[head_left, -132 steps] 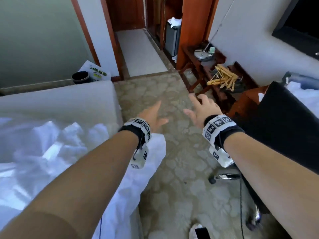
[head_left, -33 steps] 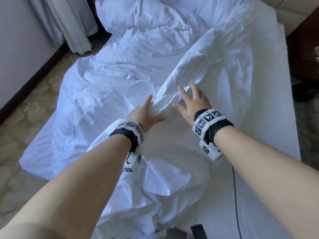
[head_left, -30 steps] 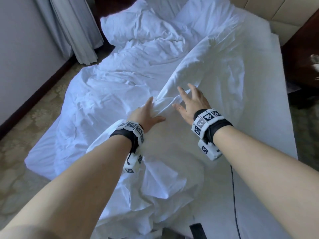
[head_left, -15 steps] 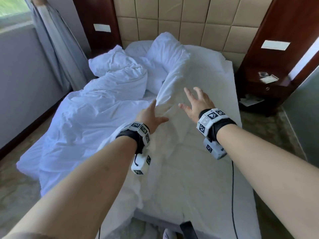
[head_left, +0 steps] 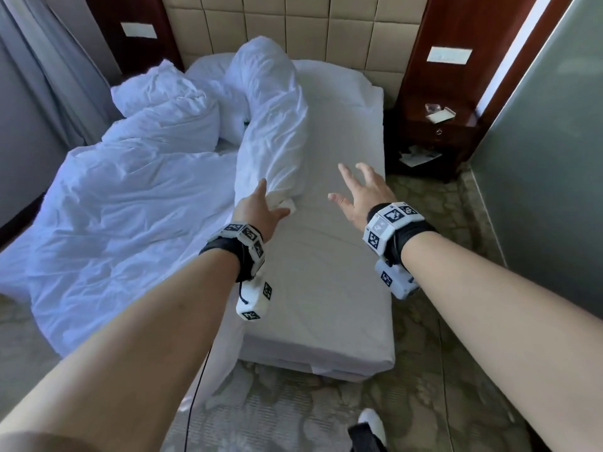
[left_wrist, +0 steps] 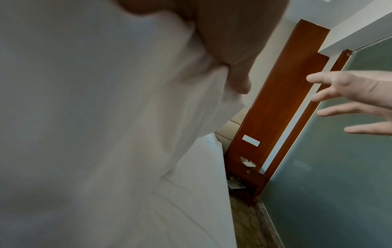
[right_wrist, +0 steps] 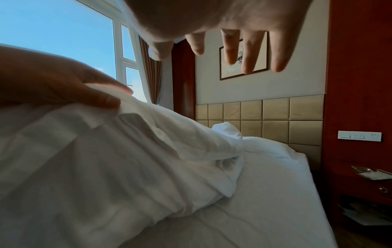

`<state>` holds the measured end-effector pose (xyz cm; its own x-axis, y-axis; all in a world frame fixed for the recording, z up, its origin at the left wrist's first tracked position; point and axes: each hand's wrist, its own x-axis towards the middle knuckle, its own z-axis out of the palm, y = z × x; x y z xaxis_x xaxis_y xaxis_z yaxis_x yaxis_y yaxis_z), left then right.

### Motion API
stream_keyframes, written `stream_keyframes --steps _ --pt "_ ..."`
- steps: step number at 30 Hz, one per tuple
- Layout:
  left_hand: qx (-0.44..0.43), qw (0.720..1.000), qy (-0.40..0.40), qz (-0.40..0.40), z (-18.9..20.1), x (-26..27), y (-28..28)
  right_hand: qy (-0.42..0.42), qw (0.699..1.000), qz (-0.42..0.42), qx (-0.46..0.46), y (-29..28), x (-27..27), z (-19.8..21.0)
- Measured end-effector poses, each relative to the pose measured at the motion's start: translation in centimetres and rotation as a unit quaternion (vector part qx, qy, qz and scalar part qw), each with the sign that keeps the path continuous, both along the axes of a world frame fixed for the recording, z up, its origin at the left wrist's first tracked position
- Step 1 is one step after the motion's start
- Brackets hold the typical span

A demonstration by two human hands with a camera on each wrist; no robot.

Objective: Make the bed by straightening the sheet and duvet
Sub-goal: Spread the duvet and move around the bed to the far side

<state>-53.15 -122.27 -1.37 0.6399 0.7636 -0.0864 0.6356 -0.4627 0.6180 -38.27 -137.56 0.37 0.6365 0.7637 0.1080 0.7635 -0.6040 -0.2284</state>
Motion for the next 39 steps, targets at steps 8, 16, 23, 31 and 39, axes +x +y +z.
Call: stream_keyframes --steps 8,16,23,31,39 --pt "0.010 0.999 -0.031 -0.032 0.6 15.5 -16.2 0.000 0.999 0.002 0.040 -14.1 11.8 -1.5" --pt "-0.072 0.983 -0.010 -0.168 -1.7 35.6 -37.5 -0.004 0.993 -0.105 -0.055 -33.7 30.2 -2.4" --pt "0.020 0.985 0.123 -0.123 -2.8 35.4 -35.1 0.049 0.996 -0.069 -0.037 -34.6 31.7 -3.6" --pt "0.051 0.991 0.122 -0.038 -0.7 28.4 -31.9 0.046 0.998 0.025 -0.047 -30.5 28.5 -1.2" --pt "0.099 0.991 0.082 0.038 2.7 19.7 -31.9 0.031 0.992 0.123 -0.005 -28.4 22.2 1.7"
